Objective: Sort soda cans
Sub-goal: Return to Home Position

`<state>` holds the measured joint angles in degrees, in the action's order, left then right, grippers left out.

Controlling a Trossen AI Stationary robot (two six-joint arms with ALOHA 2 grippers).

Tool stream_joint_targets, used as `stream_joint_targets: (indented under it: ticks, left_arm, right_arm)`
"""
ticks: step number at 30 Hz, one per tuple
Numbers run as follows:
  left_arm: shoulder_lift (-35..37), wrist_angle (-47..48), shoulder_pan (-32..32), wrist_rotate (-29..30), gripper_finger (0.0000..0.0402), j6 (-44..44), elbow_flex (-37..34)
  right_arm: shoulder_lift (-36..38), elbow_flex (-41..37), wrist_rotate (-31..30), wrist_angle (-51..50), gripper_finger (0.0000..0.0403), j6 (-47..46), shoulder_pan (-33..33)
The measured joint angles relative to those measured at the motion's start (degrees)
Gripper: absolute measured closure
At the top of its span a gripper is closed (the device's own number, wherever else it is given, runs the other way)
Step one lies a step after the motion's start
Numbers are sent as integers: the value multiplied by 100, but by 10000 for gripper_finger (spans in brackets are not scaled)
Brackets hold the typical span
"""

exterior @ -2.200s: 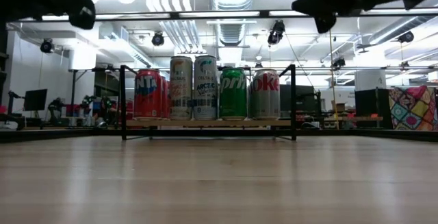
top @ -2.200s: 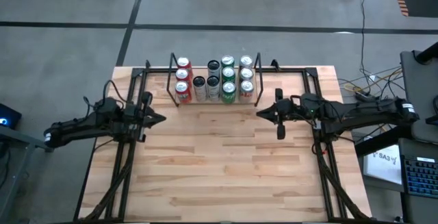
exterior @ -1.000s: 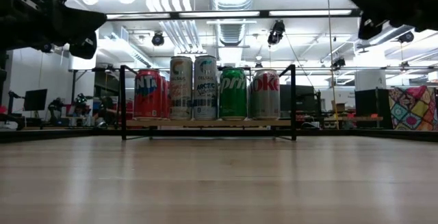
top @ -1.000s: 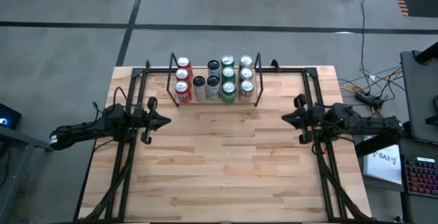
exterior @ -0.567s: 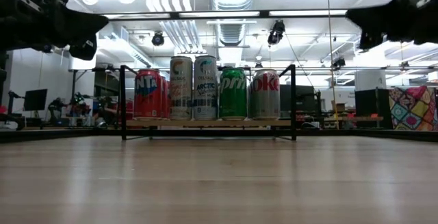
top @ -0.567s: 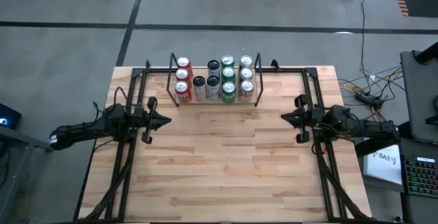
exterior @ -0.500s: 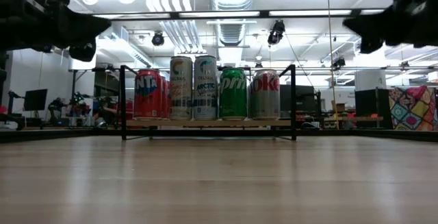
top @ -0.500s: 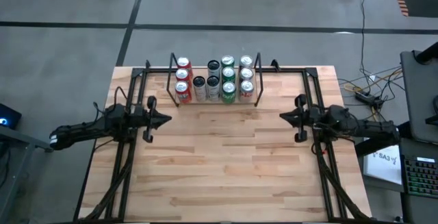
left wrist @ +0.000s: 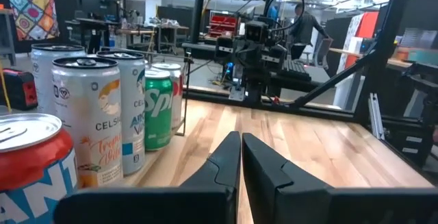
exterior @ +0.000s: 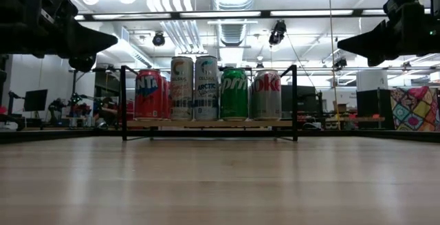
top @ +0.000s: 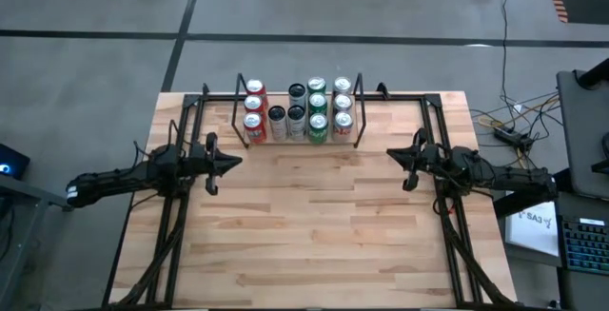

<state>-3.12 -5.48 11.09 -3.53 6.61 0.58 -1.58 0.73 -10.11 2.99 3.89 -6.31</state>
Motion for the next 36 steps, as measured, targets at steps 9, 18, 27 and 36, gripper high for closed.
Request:
stream_joint_targets:
  ticks: [9, 18, 27, 36]
  left_arm:
    - [-122, -1, 0, 0, 401, -4, 57]
    - [-170, -2, 0, -2, 401, -4, 66]
    - [-170, -3, 0, -2, 401, -4, 70]
    - [-170, -2, 0, -2, 401, -4, 76]
  right_arm:
    - [-4, -4, -4, 4, 394, -86, 0]
    - [-4, -7, -6, 4, 394, -84, 0]
    - [-4, -9, -7, 4, 394, -84, 0]
    - [-4, -11, -8, 4, 394, -84, 0]
